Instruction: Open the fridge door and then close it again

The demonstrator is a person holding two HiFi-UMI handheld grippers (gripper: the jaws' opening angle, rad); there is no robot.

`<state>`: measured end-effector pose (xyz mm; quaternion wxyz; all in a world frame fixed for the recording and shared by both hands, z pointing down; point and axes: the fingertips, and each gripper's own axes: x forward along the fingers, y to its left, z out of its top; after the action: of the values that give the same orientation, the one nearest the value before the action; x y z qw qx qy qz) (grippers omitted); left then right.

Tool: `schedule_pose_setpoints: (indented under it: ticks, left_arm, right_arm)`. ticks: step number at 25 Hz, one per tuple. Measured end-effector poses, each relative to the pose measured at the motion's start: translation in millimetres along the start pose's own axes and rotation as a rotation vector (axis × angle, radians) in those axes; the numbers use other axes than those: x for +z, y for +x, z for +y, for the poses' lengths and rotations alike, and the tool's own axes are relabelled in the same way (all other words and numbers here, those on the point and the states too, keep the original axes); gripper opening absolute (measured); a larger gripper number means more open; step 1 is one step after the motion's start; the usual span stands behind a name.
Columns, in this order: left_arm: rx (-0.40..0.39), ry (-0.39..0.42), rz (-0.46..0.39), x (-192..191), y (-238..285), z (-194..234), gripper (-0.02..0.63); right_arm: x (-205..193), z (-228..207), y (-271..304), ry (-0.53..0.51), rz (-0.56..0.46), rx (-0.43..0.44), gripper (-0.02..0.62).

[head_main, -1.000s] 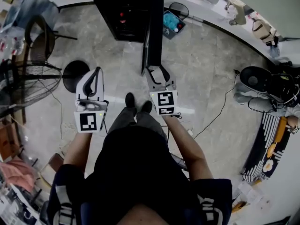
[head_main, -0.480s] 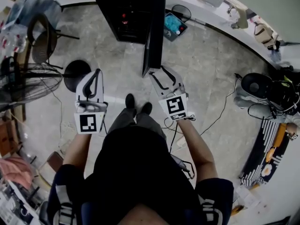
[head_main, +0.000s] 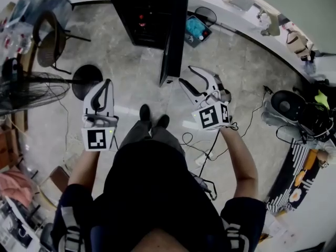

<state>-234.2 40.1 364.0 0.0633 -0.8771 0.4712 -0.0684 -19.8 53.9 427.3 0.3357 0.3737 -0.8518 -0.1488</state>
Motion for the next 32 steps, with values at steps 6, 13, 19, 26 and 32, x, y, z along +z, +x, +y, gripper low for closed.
schedule_pose_setpoints:
  ticks: [6, 13, 19, 26, 32]
  left_arm:
    - [0.019, 0.006, 0.009, -1, -3, -2, 0.023]
    - [0.042, 0.02, 0.023, 1, -6, -3, 0.023]
    - [0.069, 0.026, 0.025, 1, -10, 1, 0.023]
    - [0.105, 0.028, 0.037, 1, -19, 1, 0.023]
    - [0.118, 0.029, 0.043, -4, -20, 4, 0.023]
  right_arm:
    - [0, -9, 6, -0.293, 0.013, 0.064, 0.259]
    - [-6, -17, 14, -0.584, 0.006, 0.137, 0.302]
    - [-10, -15, 33, -0.829, -0.009, 0.212, 0.314]
    - [-12, -4, 47, -0.975, -0.029, 0.268, 0.327]
    - [-12, -2, 61, -1.053, -0.044, 0.31, 0.348]
